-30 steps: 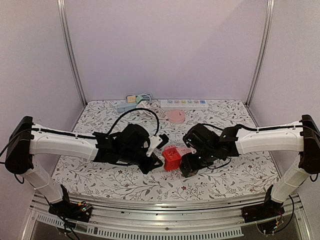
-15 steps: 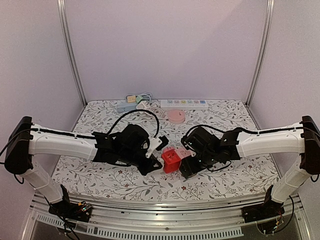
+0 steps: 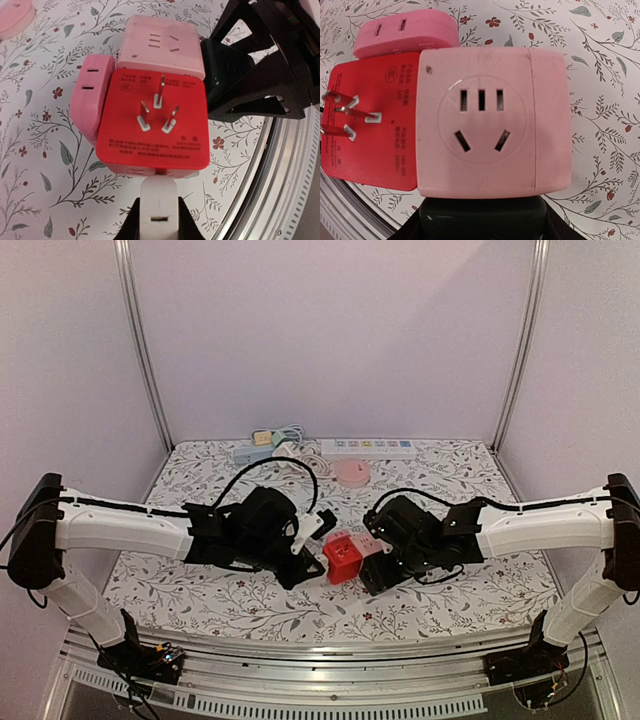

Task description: Pull the plug off the socket

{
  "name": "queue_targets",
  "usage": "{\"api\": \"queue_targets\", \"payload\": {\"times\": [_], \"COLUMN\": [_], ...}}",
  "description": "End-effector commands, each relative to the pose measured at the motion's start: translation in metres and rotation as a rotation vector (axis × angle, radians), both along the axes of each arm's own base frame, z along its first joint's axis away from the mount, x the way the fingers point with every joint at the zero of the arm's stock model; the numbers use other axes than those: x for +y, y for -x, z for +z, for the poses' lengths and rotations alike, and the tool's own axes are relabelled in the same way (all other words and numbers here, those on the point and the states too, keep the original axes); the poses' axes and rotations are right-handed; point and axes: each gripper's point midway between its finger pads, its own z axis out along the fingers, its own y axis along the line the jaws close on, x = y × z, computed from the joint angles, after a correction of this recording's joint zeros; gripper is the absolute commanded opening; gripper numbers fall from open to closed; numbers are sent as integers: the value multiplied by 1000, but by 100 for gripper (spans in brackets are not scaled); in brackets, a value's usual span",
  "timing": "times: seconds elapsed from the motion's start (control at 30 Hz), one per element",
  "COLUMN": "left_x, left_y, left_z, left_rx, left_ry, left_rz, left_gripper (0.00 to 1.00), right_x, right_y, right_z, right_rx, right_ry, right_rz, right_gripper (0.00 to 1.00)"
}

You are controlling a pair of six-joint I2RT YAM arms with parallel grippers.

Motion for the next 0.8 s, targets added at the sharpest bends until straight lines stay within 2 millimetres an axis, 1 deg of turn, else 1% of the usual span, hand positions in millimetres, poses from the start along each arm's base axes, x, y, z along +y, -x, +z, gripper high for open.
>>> {"api": "queue_targets", "payload": {"times": [0.0, 0.13, 0.43, 0.57, 0.77], "left_x": [7, 7, 8, 7, 6], "left_y": [-7, -6, -7, -7, -8], "left_z": [9, 9, 10, 11, 12], "left_rx": [-1, 1, -1, -2, -2], "left_ry": [15, 17, 18, 20, 26], "left_rz": [39, 39, 41, 40, 41], "left_gripper": [0, 0, 0, 0, 0], "right_x": [-12, -17, -16, -17, -14], "right_y": [-23, -27, -28, -25, -18], "right_z": [25, 18, 16, 11, 10], "right_rx": [-64, -3, 9, -1, -49], "right_ry": [-19, -45, -48, -36, -18], "right_rz": [-154, -215, -213, -177, -91], "right_gripper": [44, 44, 44, 44, 44]}}
